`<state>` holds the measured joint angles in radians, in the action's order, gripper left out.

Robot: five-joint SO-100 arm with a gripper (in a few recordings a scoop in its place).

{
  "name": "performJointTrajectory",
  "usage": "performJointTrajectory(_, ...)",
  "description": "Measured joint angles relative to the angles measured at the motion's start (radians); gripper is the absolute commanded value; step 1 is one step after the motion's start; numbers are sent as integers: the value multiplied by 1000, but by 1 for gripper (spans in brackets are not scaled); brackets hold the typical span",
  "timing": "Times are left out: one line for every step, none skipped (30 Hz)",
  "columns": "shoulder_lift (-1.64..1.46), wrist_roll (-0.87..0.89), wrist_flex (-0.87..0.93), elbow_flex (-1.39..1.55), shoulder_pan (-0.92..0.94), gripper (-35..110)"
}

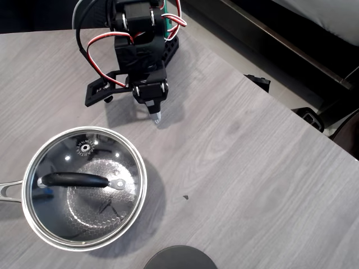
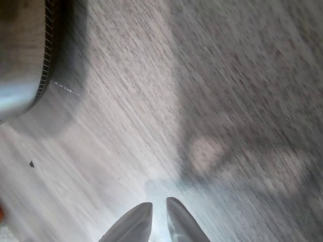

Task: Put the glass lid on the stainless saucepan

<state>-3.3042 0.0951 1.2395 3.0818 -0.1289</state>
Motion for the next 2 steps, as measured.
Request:
performJointTrajectory(0,0,0,0,0,0)
performJointTrajectory(0,0,0,0,0,0)
